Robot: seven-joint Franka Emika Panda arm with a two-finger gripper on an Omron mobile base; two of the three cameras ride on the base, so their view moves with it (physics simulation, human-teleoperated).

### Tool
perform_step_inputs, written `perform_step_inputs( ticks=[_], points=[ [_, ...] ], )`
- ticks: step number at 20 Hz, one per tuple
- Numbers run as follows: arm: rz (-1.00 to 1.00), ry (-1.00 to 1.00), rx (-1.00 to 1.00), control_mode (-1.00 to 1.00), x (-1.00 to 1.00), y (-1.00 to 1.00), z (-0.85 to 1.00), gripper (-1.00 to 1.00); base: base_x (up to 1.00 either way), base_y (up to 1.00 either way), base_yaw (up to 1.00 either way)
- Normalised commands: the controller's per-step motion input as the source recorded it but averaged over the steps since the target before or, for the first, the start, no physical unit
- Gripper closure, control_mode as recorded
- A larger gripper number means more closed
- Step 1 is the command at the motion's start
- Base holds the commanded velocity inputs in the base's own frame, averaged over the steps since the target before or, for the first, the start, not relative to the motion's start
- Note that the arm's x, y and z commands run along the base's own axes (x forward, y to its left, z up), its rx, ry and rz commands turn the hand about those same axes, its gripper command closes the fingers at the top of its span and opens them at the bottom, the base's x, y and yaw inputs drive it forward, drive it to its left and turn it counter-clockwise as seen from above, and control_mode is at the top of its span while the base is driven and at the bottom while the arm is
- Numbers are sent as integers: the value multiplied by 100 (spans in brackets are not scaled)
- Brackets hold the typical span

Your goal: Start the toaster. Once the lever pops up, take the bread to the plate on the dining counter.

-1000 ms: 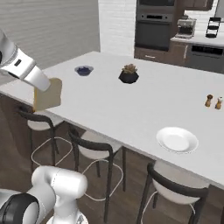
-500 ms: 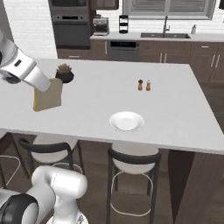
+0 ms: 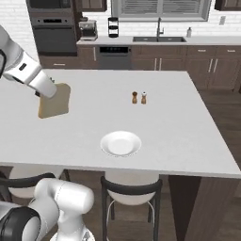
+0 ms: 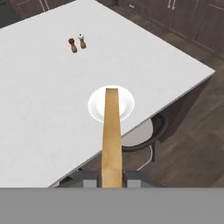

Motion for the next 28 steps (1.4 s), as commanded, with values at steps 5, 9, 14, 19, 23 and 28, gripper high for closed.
perform_step_inputs(
  ticks=[5,9,14,19,23,28],
  points=[
    [3,0,9,-100,9,-26,-13,100,35,-15,1],
    [10,0,25,-100,19,-94,-55,100,0,0,0],
    [13,0,20,-100,41,-95,-74,100,0,0,0],
    [13,0,8,-100,76,-59,-86,100,0,0,0],
    [13,0,3,-100,89,-35,-98,100,0,0,0],
    [13,-1,0,-100,67,-14,-96,100,0,0,0]
  ],
)
